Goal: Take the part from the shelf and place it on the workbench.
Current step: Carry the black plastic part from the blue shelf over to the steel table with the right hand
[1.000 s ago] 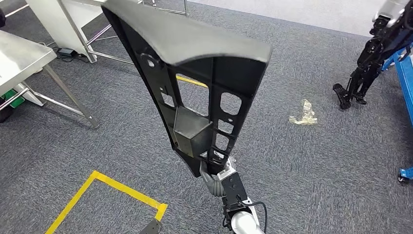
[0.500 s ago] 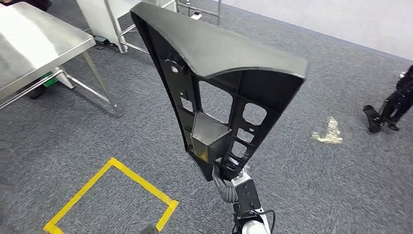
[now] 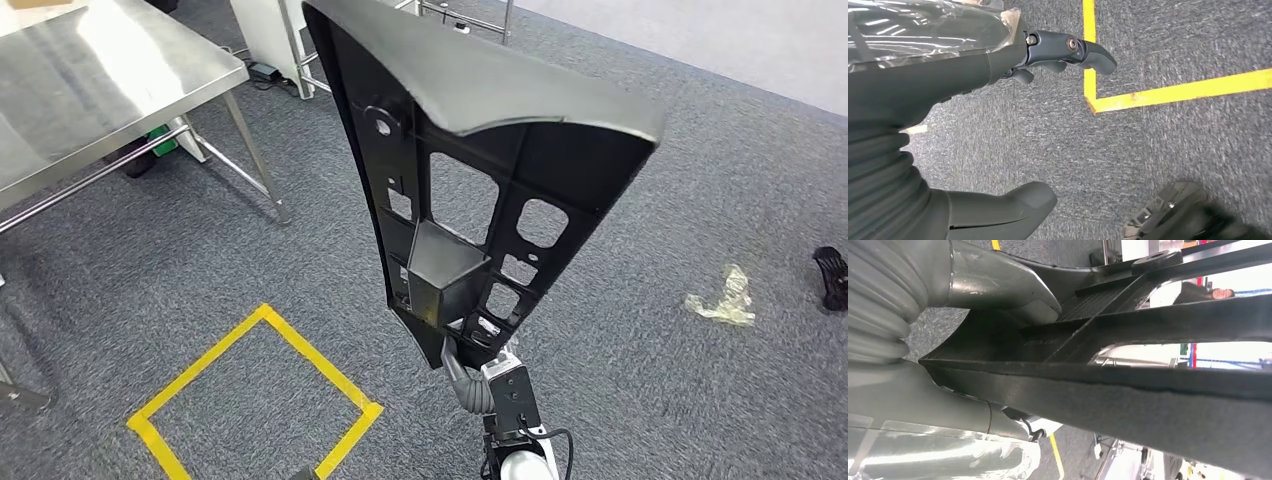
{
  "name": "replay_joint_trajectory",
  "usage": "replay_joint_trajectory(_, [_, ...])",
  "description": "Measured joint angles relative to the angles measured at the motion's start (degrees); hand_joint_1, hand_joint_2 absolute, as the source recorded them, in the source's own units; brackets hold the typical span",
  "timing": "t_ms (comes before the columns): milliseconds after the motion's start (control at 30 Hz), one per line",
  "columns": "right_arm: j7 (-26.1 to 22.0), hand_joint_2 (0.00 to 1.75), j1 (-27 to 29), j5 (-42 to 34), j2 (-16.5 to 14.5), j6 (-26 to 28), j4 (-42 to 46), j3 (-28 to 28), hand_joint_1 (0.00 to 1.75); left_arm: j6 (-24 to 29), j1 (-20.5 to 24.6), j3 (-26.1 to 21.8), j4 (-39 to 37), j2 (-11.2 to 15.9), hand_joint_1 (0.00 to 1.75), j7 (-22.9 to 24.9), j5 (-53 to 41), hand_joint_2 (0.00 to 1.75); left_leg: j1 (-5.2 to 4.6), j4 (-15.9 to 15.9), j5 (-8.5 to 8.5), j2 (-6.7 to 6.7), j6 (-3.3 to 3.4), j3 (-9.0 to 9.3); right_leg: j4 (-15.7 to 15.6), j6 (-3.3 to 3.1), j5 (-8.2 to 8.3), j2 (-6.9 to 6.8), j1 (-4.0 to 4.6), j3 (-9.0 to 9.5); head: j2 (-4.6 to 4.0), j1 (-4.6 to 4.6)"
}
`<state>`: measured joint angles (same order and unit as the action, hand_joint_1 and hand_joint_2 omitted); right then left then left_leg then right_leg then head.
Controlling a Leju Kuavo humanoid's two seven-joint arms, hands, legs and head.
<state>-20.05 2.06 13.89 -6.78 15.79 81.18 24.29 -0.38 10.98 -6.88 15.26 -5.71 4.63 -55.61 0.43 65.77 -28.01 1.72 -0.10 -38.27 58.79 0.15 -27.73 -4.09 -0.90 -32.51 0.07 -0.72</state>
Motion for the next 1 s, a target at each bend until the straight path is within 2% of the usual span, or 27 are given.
replay_joint_trajectory(33, [-0.2, 1.75, -0.2, 0.1, -0.1, -0.3, -0.1, -0.1, 1.75, 0.0, 0.0, 0.0, 0.0, 0.2, 0.0, -0.2, -0.2, 1.75, -0.21, -3.7, 1.13, 1.09, 0.25, 1.97, 0.0, 0.14, -0.12, -0.47, 0.25, 0.05, 0.0, 0.02])
replay_joint_trajectory(67, [-0.4, 1.75, -0.5, 0.1, -0.2, -0.6, -0.4, -0.1, 1.75, 0.0, 0.0, 0.0, 0.0, 0.4, 0.0, -0.4, -0.4, 1.75, -0.47, -6.1, 1.63, 1.91, 0.5, 3.19, 0.0, 0.32, -0.21, -0.89, 0.48, 0.08, 0.0, 0.06])
replay_joint_trajectory(100, [-0.7, 1.75, -0.8, 0.2, -0.4, -0.9, -0.7, -0.2, 1.75, 0.0, 0.0, -0.1, 0.0, 0.6, 0.0, -0.7, -0.5, 1.75, -0.75, -7.0, 1.59, 2.23, 0.73, 3.6, 0.0, 0.54, -0.26, -1.35, 0.68, 0.11, 0.0, 0.08])
replay_joint_trajectory(167, [-1.3, 1.75, -1.6, 0.2, -0.9, -1.3, -1.6, -0.2, 1.75, 0.0, -0.3, -0.3, 0.0, 1.0, 0.0, -1.0, -0.6, 1.75, -0.92, -7.3, 1.83, 0.91, 1.31, 3.61, -0.2, 1.06, -0.32, -2.33, 0.83, 0.27, 0.0, 0.11])
replay_joint_trajectory(200, [-1.6, 1.75, -2.0, 0.2, -1.1, -1.5, -2.1, -0.2, 1.75, 0.0, -0.5, -0.5, 0.0, 1.2, 0.0, -1.2, -0.7, 1.75, -0.8, -7.6, 2.06, 0.28, 1.65, 3.77, 0.1, 1.37, -0.55, -1.97, 0.77, 0.23, 0.0, 0.13])
replay_joint_trajectory(233, [-1.8, 1.75, -2.4, 0.3, -1.4, -1.7, -2.5, -0.2, 1.75, 0.1, -0.6, -0.7, 0.0, 1.4, 0.0, -1.3, -1.0, 1.75, -0.59, -7.8, 2.33, -0.35, 2.02, 3.95, 1.2, 1.5, -1.23, -0.86, 0.71, -0.22, 0.0, 0.15])
replay_joint_trajectory(300, [-2.0, 1.75, -3.3, 0.6, -1.7, -2.2, -3.8, -0.2, 1.75, 1.5, -0.8, -0.8, 0.5, 1.0, 0.0, -1.3, -2.7, 1.75, -0.22, -8.1, 2.69, -1.68, 2.54, 4.15, 7.2, 1.44, -3.9, 2.28, 0.46, -3.01, 0.0, 0.2])
replay_joint_trajectory(333, [-2.1, 1.75, -3.7, 0.7, -1.8, -2.5, -4.6, -0.3, 1.75, 2.0, -0.8, -0.7, 1.6, 0.3, 0.0, -0.5, -4.2, 1.75, -0.17, -8.1, 2.77, -2.48, 2.7, 4.08, 11.3, 1.32, -5.44, 3.22, 0.4, -5.05, 0.0, 0.21])
replay_joint_trajectory(367, [-2.1, 1.75, -4.1, 0.9, -2.0, -2.7, -5.7, -0.4, 1.75, 1.8, -0.8, -0.4, 3.5, -1.0, 0.0, 1.2, -5.9, 1.75, -0.19, -8.1, 2.82, -3.41, 2.77, 4.0, 14.7, 1.37, -6.43, 3.59, 0.36, -6.87, 0.0, 0.22])
replay_joint_trajectory(400, [-2.1, 1.75, -4.5, 1.0, -2.1, -2.9, -6.7, -0.5, 1.75, 0.7, -0.9, -0.1, 6.0, -2.4, 0.0, 3.3, -7.2, 1.75, -0.2, -8.1, 2.88, -4.36, 2.8, 3.95, 16.4, 1.61, -6.62, 3.73, 0.33, -7.89, 0.0, 0.22])
replay_joint_trajectory(433, [-2.1, 1.75, -4.9, 1.1, -2.4, -3.1, -7.5, -0.6, 1.75, -0.8, -0.8, 0.3, 8.5, -3.9, 0.0, 5.3, -8.0, 1.75, -0.19, -8.1, 2.92, -5.3, 2.79, 3.95, 15.7, 2.0, -5.87, 3.84, 0.31, -7.77, 0.0, 0.22])
replay_joint_trajectory(467, [-2.1, 1.75, -5.4, 1.3, -2.7, -3.2, -8.2, -0.6, 1.75, -2.0, -0.8, 0.6, 10.8, -5.1, 0.0, 6.6, -8.4, 1.75, -0.17, -8.0, 2.95, -6.17, 2.73, 4.02, 12.8, 2.46, -4.32, 4.09, 0.26, -6.51, 0.0, 0.23])
replay_joint_trajectory(533, [-2.3, 1.75, -6.2, 1.4, -3.2, -3.2, -9.1, -0.6, 1.75, -2.2, -0.9, 1.0, 13.6, -6.5, 0.0, 6.7, -8.7, 1.75, -0.18, -7.9, 2.93, -7.48, 2.39, 4.11, 4.3, 3.13, -0.85, 6.08, -0.02, -2.59, 0.0, 0.23])
replay_joint_trajectory(567, [-2.4, 1.75, -6.5, 1.5, -3.3, -3.3, -9.5, -0.6, 1.75, -1.7, -1.0, 1.1, 14.4, -6.8, 0.0, 6.1, -8.8, 1.75, -0.24, -7.9, 2.91, -7.95, 2.13, 4.02, 1.4, 3.06, 0.25, 6.9, -0.12, -1.22, 0.0, 0.21])
replay_joint_trajectory(600, [-2.5, 1.75, -6.7, 1.5, -3.4, -3.3, -9.9, -0.7, 1.75, -1.0, -1.1, 1.1, 15.0, -6.9, 0.0, 5.6, -9.1, 1.75, -0.3, -7.8, 2.94, -8.3, 1.83, 3.85, 0.0, 2.83, 0.79, 7.49, -0.13, -0.56, 0.0, 0.17])
replay_joint_trajectory(667, [-3.0, 1.75, -6.9, 1.5, -3.6, -3.4, -10.6, -0.8, 1.75, -0.1, -1.6, 1.1, 16.0, -6.9, 0.0, 4.9, -9.5, 1.75, -0.31, -7.9, 3.08, -8.96, 1.26, 3.5, -0.2, 2.03, 1.02, 6.72, -0.09, -0.5, 0.0, 0.11])
replay_joint_trajectory(700, [-3.4, 1.75, -7.0, 1.4, -3.8, -3.4, -10.9, -0.9, 1.75, 0.2, -1.8, 1.1, 16.5, -7.0, 0.0, 4.6, -9.8, 1.75, -0.29, -7.7, 2.97, -8.75, 1.03, 3.28, -0.3, 1.71, 1.08, 6.24, -0.19, -0.48, 0.0, 0.09])
replay_joint_trajectory(767, [-4.3, 1.75, -7.2, 1.2, -4.2, -3.5, -11.6, -0.9, 1.75, 0.7, -2.1, 1.1, 17.2, -7.2, 0.0, 4.4, -10.3, 1.75, -0.37, -5.2, 1.3, -6.41, 0.56, 1.94, -0.4, 0.79, 1.08, 5.03, -0.5, -0.32, 0.0, -0.12])
replay_joint_trajectory(833, [-4.9, 1.75, -7.4, 1.0, -4.4, -3.8, -12.4, -0.9, 1.75, 1.2, -2.1, 1.1, 17.6, -7.4, 0.0, 4.2, -10.6, 1.75, -0.32, 1.7, -2.13, -3.31, 0.13, -1.4, -0.4, 0.12, 0.89, 3.71, -0.29, -0.28, 0.0, -0.35])
replay_joint_trajectory(867, [-5.1, 1.75, -7.5, 0.8, -4.4, -4.0, -13.0, -0.9, 1.75, 1.4, -2.2, 1.1, 17.7, -7.4, 0.0, 4.0, -10.6, 1.75, -0.2, 5.5, -3.61, -2.6, -0.06, -3.34, -0.4, 0.01, 0.81, 2.95, -0.16, -0.29, 0.0, -0.36])
replay_joint_trajectory(900, [-5.2, 1.75, -7.6, 0.7, -4.5, -4.3, -13.5, -0.9, 1.75, 1.7, -2.3, 1.1, 17.7, -7.4, 0.0, 3.9, -10.7, 1.75, -0.1, 8.1, -4.28, -2.26, -0.18, -4.7, -0.4, -0.08, 0.74, 2.19, -0.06, -0.28, 0.0, -0.36])
replay_joint_trajectory(933, [-5.3, 1.75, -7.7, 0.7, -4.5, -4.4, -14.0, -0.9, 1.75, 1.9, -2.5, 1.0, 17.7, -7.4, 0.0, 3.9, -10.7, 1.75, -0.02, 8.5, -3.84, -2.04, -0.25, -4.97, -0.4, -0.12, 0.68, 1.46, -0.01, -0.26, 0.0, -0.36])
replay_joint_trajectory(967, [-5.3, 1.75, -7.9, 0.7, -4.6, -4.6, -14.4, -0.8, 1.75, 2.1, -2.6, 1.0, 17.8, -7.4, 0.0, 3.9, -10.7, 1.75, 0.05, 6.8, -2.5, -1.79, -0.23, -4.14, -0.4, -0.15, 0.63, 0.79, 0.01, -0.21, 0.0, -0.36])
replay_joint_trajectory(1000, [-5.4, 1.75, -8.1, 0.6, -4.6, -4.6, -14.7, -0.8, 1.75, 2.1, -2.7, 1.0, 17.9, -7.4, 0.0, 3.8, -10.7, 1.75, 0.07, 2.9, -0.52, -1.04, -0.1, -2.16, -0.4, -0.12, 0.56, 0.19, 0.04, -0.12, 0.0, -0.36])
